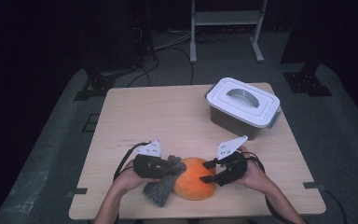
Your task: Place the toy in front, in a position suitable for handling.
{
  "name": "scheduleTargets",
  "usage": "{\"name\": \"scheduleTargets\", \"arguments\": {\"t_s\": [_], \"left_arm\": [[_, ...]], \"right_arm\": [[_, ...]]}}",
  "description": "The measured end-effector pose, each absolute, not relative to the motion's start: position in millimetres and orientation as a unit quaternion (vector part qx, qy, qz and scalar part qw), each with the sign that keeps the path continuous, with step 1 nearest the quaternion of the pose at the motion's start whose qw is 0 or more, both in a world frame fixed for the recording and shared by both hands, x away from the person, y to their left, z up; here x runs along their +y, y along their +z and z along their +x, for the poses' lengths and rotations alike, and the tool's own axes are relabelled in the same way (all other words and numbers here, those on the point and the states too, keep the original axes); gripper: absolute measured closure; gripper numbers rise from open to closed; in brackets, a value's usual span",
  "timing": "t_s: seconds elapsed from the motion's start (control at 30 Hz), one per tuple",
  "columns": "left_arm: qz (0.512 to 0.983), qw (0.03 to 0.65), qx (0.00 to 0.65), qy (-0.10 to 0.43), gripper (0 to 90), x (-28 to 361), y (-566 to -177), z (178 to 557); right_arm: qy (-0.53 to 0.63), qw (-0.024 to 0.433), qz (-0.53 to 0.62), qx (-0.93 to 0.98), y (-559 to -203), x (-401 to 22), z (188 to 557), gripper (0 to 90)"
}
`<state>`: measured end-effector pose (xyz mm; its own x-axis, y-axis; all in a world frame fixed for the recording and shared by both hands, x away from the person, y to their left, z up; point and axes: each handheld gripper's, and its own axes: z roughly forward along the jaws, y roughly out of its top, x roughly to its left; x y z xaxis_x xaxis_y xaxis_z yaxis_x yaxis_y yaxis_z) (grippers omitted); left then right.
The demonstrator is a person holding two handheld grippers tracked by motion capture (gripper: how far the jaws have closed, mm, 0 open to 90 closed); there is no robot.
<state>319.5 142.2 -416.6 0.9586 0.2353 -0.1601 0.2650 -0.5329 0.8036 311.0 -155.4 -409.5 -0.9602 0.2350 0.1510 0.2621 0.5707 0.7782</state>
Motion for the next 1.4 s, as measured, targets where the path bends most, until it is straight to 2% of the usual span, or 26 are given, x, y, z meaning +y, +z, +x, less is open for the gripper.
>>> {"name": "scheduleTargets", "arguments": {"t_s": [0.17, 0.3, 0.37, 0.47, 0.57, 0.77, 1.03, 1.2, 1.33, 1.4], "left_arm": [[0.875, 0.465, 0.133, -0.021, 76.6, 139, -417, 319], [0.875, 0.465, 0.135, -0.023, 76.5, 139, -418, 319], [0.871, 0.469, 0.142, -0.026, 76.5, 140, -419, 320], [0.865, 0.478, 0.148, -0.027, 76.5, 142, -418, 321], [0.859, 0.487, 0.153, -0.021, 76.5, 143, -415, 322], [0.840, 0.523, 0.148, -0.009, 76.5, 140, -405, 321], [0.851, 0.499, 0.164, -0.010, 76.4, 145, -415, 323], [0.853, 0.495, 0.166, -0.025, 76.2, 148, -421, 324], [0.858, 0.489, 0.157, -0.030, 76.4, 146, -422, 322], [0.860, 0.487, 0.150, -0.032, 76.3, 145, -422, 321]], "right_arm": [[-0.450, -0.002, -0.161, -0.878, -408, -158, 321, 31.9], [-0.438, 0.020, -0.173, -0.882, -420, -153, 324, 30.1], [-0.439, 0.035, -0.186, -0.878, -422, -152, 324, 37.3], [-0.435, 0.014, -0.177, -0.882, -422, -150, 320, 54.9], [-0.438, -0.006, -0.170, -0.883, -417, -150, 317, 63.9], [-0.458, -0.048, -0.167, -0.872, -410, -147, 313, 67.1], [-0.448, -0.042, -0.151, -0.880, -413, -152, 310, 67.0], [-0.450, -0.026, -0.142, -0.881, -413, -154, 308, 61.4], [-0.454, -0.001, -0.157, -0.877, -411, -155, 313, 42.1], [-0.455, 0.004, -0.169, -0.874, -410, -157, 316, 36.5]]}}
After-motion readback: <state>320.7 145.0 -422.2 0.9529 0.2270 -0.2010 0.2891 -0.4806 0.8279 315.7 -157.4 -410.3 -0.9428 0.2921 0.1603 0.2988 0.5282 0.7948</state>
